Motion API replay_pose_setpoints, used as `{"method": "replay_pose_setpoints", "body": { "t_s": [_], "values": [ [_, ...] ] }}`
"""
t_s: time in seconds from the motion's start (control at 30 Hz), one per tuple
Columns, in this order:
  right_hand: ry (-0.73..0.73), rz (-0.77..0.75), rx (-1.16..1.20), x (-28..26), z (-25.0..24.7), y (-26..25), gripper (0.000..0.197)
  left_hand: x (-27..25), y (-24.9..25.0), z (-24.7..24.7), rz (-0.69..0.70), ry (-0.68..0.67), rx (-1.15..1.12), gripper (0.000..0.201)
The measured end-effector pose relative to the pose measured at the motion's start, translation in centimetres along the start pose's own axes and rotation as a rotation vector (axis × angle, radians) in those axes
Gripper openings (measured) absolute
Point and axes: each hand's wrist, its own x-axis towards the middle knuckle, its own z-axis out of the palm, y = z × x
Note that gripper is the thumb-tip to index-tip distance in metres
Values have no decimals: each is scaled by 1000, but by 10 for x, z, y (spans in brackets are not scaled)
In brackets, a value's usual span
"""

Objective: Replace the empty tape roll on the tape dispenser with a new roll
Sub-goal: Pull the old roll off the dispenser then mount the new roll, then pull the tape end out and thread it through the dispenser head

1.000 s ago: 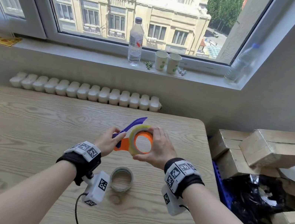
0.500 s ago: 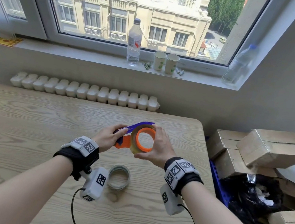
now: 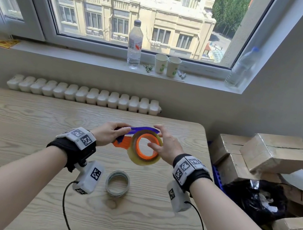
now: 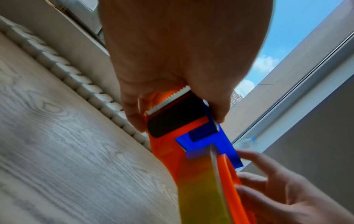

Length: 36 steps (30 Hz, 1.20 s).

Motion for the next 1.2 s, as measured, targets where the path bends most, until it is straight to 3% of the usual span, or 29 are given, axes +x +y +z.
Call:
{"method": "replay_pose_setpoints", "body": {
  "t_s": [0.27,0.47,0.6,0.77,0.9,1.1,1.2],
  "values": [
    [106,-18,85,2,2,2,30,2,21,-8,72,7,197,27],
    [121,47,370,4,2,4,18,-2,22,-21,-32,181,-163,54],
    [70,144,575,5,4,-1,19,-5,13,-22,-75,214,-265,51],
    [6,239,877,7,6,-18,18,-10,16,-10,-128,63,-360,51],
    [-29,274,1032,12,8,-32,23,-12,23,-4,-123,-85,-527,35],
    [-129,268,1041,12,11,-46,22,-8,30,-7,-55,-127,-767,43],
    [-174,277,1010,13,10,-49,31,-8,30,-10,-35,-153,-835,40]
  ]
}}
